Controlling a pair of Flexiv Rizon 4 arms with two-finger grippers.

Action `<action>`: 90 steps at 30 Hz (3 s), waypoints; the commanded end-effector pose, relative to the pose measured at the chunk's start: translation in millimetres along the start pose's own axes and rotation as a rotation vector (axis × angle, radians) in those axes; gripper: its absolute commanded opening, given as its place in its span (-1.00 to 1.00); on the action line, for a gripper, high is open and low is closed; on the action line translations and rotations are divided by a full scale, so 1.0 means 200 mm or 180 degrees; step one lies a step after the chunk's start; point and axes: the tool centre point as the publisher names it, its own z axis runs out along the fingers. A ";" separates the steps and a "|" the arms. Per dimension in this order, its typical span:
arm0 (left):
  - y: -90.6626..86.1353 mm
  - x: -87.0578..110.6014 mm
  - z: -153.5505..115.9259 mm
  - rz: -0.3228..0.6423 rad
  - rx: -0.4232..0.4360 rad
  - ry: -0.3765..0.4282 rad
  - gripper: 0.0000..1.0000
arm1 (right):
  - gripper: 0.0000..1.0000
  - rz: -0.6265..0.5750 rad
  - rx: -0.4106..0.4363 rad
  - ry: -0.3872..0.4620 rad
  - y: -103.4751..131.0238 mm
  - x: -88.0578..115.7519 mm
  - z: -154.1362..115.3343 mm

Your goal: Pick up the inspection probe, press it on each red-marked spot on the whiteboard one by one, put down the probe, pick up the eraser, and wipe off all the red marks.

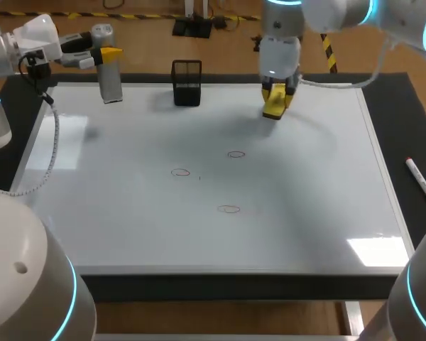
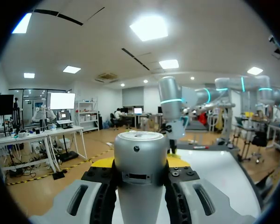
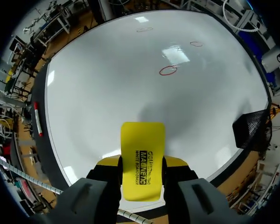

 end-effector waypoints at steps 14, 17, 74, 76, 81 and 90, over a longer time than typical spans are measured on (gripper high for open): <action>0.00 0.00 0.00 0.0003 -0.0001 -0.0006 -1.00 | -1.00 0.0383 0.0159 -0.0187 0.09 0.53 0.04; 0.00 0.00 0.00 0.0003 -0.0001 -0.0006 -1.00 | -1.00 0.0435 0.0145 -0.0218 0.09 0.58 0.05; -0.02 0.65 0.32 0.0088 0.0387 0.1025 -1.00 | -1.00 0.0448 0.0115 -0.0264 0.10 0.61 0.06; -0.01 0.69 0.32 0.0042 0.0513 0.1121 -1.00 | -1.00 0.0448 0.0115 -0.0264 0.10 0.61 0.06; 0.03 0.77 0.34 0.0035 0.0547 0.1309 -1.00 | -1.00 0.0448 0.0115 -0.0264 0.10 0.61 0.06; 0.05 0.92 0.34 0.0144 0.0544 0.1624 -1.00 | -1.00 0.0448 0.0115 -0.0264 0.10 0.61 0.06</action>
